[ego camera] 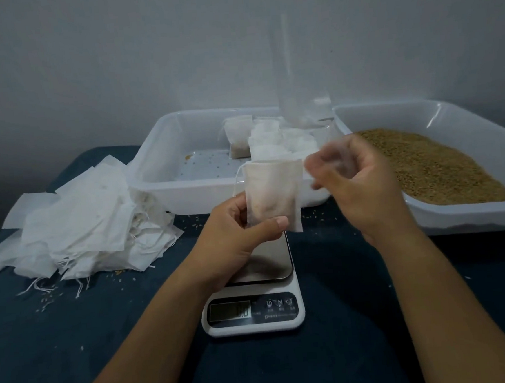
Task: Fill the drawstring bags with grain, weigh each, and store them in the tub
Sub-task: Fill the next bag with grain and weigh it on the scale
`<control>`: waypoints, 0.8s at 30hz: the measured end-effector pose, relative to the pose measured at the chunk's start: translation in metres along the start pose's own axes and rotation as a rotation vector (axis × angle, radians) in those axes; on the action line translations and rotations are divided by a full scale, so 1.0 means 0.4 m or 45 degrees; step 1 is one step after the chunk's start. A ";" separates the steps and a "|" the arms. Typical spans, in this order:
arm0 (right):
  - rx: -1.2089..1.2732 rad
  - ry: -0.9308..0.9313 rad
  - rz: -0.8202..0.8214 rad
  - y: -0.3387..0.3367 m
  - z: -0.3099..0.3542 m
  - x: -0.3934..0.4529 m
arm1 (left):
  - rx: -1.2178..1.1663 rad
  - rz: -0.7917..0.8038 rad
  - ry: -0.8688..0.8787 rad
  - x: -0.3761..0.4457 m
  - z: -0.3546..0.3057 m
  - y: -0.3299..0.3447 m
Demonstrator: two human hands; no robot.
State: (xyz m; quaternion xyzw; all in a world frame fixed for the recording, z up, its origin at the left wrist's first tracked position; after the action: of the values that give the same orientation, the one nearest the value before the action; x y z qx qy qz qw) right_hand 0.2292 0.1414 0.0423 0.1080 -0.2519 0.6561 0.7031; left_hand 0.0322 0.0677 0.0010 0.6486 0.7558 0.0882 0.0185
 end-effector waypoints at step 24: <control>-0.567 -0.212 0.347 -0.148 0.060 0.165 | 0.564 -0.242 0.277 0.024 0.006 0.004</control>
State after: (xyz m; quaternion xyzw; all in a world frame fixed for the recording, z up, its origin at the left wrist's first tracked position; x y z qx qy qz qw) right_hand 0.2827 0.1803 0.1058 -0.0305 -0.4590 0.6621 0.5916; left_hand 0.0326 0.0778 -0.0004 0.5498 0.8117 -0.0124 -0.1969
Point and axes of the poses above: each hand's wrist, its own x-axis towards the middle knuckle, its own y-axis out of the palm, z = x × y, the point moved 1 cm from there along x, towards the middle knuckle, and after that the axes turned 11 degrees about -z, right-handed, at the moved point
